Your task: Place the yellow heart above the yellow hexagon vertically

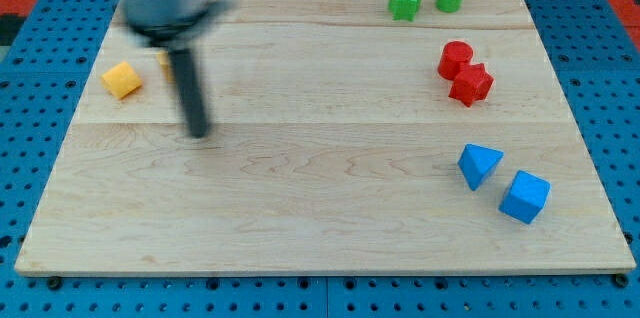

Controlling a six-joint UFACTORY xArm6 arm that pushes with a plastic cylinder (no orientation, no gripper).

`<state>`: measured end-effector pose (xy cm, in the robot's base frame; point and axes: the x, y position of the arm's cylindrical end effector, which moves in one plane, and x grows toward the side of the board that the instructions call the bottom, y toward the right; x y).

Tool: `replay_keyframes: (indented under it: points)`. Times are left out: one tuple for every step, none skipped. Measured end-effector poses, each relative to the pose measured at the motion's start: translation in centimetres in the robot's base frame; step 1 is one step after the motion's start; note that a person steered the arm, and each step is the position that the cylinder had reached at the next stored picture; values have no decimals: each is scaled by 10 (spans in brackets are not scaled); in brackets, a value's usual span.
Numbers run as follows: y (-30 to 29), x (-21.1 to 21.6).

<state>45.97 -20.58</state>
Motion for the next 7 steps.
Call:
replay_keyframes:
  points:
    - [-61,-39]
    - [-51,-84]
    - [-47,-88]
    - [-26,-81]
    - [-23,-104]
    - [-27,-155]
    - [-11,-164]
